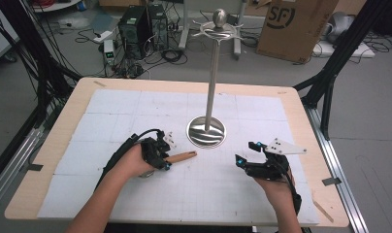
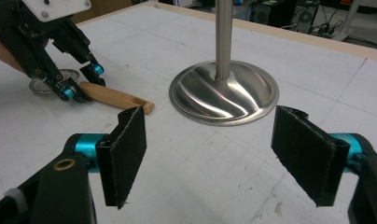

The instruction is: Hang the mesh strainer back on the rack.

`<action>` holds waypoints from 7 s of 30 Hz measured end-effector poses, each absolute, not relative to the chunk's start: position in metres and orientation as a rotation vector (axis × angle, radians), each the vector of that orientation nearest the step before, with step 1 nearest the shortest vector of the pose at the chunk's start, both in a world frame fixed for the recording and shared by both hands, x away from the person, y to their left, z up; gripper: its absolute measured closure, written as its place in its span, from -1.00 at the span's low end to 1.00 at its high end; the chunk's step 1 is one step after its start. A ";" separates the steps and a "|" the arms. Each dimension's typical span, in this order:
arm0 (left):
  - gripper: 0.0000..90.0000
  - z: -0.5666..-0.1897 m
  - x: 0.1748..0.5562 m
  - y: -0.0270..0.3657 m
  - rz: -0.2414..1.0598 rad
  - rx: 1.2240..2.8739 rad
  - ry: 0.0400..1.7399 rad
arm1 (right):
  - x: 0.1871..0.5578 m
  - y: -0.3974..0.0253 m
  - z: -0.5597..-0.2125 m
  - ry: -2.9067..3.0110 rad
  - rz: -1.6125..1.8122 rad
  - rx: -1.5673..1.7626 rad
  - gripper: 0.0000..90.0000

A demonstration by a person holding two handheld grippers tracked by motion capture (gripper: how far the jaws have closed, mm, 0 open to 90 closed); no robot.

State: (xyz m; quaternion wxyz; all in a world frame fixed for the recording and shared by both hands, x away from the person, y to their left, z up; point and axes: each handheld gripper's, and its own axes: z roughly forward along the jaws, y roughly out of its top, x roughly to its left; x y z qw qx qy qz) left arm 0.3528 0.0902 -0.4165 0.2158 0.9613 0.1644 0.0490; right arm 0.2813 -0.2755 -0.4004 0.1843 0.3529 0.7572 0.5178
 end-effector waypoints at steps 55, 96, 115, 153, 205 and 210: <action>0.53 -0.314 0.334 0.138 0.224 2.007 0.374 | 0.282 -0.277 -0.403 2.143 1.459 0.998 -0.43; 0.53 -0.184 0.379 0.148 0.352 1.873 0.321 | 0.284 -0.276 -0.405 2.151 1.470 1.002 -0.43; 0.53 -0.172 0.397 0.144 0.378 1.862 0.363 | 0.281 -0.280 -0.403 2.136 1.478 1.008 -0.43; 0.48 -0.195 0.399 0.082 0.446 1.993 0.396 | 0.280 -0.283 -0.402 2.133 1.485 1.006 -0.43; -0.40 -0.296 0.373 0.153 0.315 2.022 0.510 | 0.281 -0.279 -0.405 2.155 1.463 1.000 -0.43; -0.42 -0.303 0.366 0.159 0.304 2.003 0.515 | 0.281 -0.279 -0.405 2.155 1.464 1.000 -0.43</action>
